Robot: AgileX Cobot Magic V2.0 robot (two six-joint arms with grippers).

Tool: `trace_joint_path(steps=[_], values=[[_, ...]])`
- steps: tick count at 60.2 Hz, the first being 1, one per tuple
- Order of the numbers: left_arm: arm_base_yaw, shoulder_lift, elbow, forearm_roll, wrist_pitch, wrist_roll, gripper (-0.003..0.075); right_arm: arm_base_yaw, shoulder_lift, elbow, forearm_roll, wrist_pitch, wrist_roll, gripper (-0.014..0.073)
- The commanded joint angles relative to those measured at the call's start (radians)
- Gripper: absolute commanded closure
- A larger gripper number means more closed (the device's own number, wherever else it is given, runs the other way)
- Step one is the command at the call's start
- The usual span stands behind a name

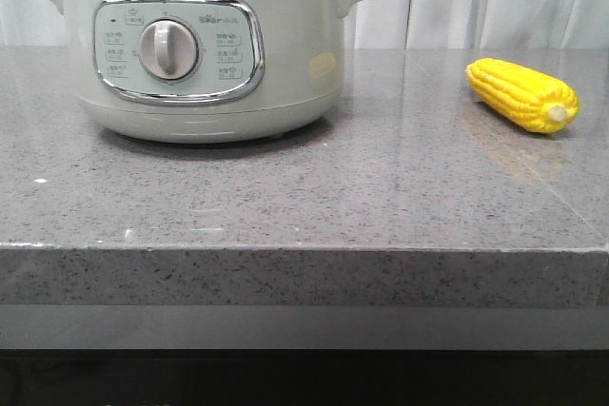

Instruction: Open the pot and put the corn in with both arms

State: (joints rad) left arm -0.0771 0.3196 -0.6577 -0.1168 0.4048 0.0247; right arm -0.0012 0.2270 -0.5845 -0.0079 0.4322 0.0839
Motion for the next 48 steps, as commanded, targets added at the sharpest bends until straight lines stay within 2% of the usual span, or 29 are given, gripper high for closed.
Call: trace_joint_path(steps=[1, 25, 32, 34, 38, 43, 48], values=[[0.002, 0.083, -0.103, -0.009, -0.010, -0.002, 0.0741, -0.005, 0.092, -0.079, -0.015, -0.025, -0.007, 0.0662], [0.002, 0.213, -0.122, -0.019, -0.032, -0.002, 0.0740, -0.005, 0.274, -0.086, -0.012, -0.007, -0.007, 0.0662], [0.002, 0.242, -0.122, -0.019, -0.030, -0.002, 0.0715, -0.005, 0.302, -0.086, -0.012, -0.006, -0.007, 0.0624], [0.002, 0.250, -0.122, -0.019, -0.030, -0.002, 0.0675, -0.005, 0.310, -0.086, -0.012, -0.006, -0.007, 0.0583], [0.002, 0.266, -0.122, -0.019, -0.034, -0.002, 0.0538, -0.005, 0.322, -0.086, -0.012, -0.004, -0.007, 0.0463], [0.002, 0.292, -0.122, 0.005, -0.054, 0.001, 0.0323, -0.005, 0.337, -0.086, -0.012, -0.004, -0.007, 0.0226], [0.002, 0.326, -0.124, 0.038, -0.069, 0.001, 0.0181, -0.005, 0.350, -0.086, -0.012, -0.004, -0.007, 0.0041]])
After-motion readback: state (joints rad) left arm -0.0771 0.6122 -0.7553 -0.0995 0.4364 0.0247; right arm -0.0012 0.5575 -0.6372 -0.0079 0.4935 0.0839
